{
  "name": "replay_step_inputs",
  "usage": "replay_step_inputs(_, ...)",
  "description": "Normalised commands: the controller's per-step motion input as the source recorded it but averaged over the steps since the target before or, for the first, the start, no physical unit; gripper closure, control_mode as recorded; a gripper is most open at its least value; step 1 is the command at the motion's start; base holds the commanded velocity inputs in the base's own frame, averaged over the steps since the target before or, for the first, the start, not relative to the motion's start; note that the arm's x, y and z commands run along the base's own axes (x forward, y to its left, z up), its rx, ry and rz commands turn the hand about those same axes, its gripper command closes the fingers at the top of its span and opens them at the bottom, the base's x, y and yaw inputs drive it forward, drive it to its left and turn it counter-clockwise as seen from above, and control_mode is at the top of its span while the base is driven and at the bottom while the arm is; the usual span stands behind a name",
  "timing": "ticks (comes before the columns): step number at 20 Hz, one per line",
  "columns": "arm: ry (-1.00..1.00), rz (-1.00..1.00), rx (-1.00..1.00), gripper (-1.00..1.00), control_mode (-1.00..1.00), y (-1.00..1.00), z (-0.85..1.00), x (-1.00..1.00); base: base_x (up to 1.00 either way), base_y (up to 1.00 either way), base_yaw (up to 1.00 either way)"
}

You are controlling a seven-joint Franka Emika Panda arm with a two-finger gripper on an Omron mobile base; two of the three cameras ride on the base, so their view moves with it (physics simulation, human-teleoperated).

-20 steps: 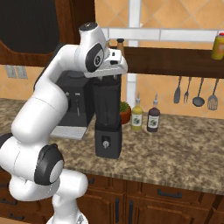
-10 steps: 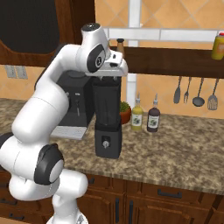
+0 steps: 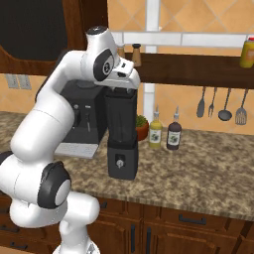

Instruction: Close the lid blender by securely placing the lid on top.

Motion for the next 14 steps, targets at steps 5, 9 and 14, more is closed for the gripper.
replay_step_inputs(5, 0.0, -0.07, 0.0, 1.0, -1.0, 0.04, -0.24, 0.08, 0.0, 0.0, 0.0)
replay_step_inputs(9, -0.02, 0.0, 0.0, 1.0, -1.0, 0.0, -0.37, 0.18, 0.0, 0.0, 0.0)
replay_step_inputs(14, -0.1, 0.0, 0.0, -1.0, -1.0, 0.0, -0.2, 0.0, 0.0, 0.0, 0.0)
